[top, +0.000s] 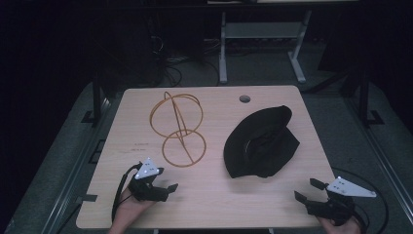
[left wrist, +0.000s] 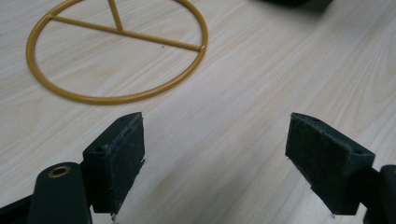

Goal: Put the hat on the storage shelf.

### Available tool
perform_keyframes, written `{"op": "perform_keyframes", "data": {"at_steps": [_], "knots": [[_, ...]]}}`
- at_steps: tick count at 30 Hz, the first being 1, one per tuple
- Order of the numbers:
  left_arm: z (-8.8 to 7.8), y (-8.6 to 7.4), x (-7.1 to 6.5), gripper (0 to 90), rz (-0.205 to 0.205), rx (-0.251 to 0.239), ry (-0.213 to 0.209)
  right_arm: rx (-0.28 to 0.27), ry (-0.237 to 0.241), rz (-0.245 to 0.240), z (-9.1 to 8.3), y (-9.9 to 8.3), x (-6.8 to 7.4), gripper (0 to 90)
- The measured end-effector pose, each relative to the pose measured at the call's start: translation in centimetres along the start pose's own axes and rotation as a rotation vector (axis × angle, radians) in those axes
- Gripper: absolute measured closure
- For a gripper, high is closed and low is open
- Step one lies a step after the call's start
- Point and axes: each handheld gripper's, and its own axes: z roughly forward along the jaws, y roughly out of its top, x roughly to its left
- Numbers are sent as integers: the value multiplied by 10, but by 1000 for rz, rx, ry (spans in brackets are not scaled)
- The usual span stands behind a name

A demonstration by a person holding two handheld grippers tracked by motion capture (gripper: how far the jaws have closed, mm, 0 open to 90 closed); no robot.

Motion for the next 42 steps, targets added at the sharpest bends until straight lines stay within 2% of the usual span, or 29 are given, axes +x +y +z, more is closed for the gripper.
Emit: {"op": "perform_keyframes", "data": {"at_steps": [10,15,18,24,42], "knots": [[3,4,-6,188,22,-5,-31,-12,-4,4,-2,2,0,214],[5,7,-12,188,58,5,-35,-15,-4,1,-2,2,1,214],[6,9,-15,187,57,-1,-43,-16,-3,2,-2,2,1,213],[12,18,-21,183,82,-7,-65,-17,-3,5,-1,3,0,212],[29,48,-45,183,142,-20,-167,-23,-5,2,-2,5,-1,210]]}}
